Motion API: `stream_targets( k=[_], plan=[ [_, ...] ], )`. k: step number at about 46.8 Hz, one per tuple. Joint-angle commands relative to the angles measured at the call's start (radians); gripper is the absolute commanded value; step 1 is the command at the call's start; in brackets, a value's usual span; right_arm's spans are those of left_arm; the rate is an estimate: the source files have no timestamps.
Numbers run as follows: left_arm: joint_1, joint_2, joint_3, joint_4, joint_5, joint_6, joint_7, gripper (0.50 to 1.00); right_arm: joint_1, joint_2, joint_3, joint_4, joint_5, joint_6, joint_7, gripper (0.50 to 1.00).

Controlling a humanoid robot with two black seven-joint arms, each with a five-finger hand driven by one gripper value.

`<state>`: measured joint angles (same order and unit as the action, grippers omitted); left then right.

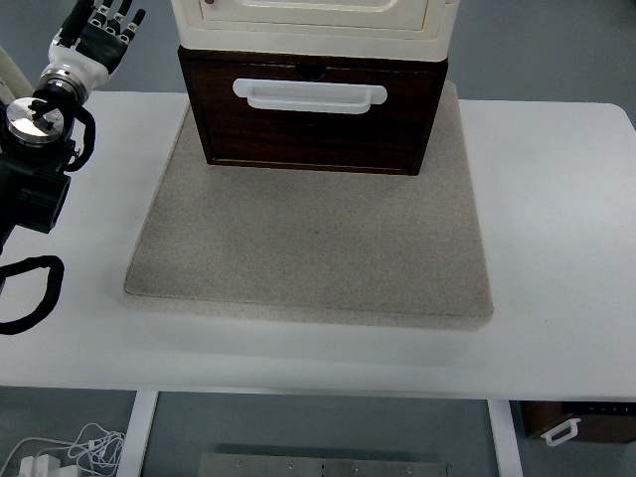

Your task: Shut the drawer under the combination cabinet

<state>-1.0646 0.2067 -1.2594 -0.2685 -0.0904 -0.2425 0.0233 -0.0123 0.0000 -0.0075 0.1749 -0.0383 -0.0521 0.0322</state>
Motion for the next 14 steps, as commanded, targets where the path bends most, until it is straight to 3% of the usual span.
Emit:
stream_targets(
  k=[1,14],
  plan=[
    [0.000,-0.003,0.000,0.000,0.000,0.000,0.000,0.996,0.000,0.000,0.000,0.000,0.000,0.002,0.000,0.952],
    [0.002,-0.003,0.002,0.000,0.000,0.000,0.000,0.996,-0.002,0.000,-0.002,0.000,0.000,0.006,0.005,0.952]
  ],
)
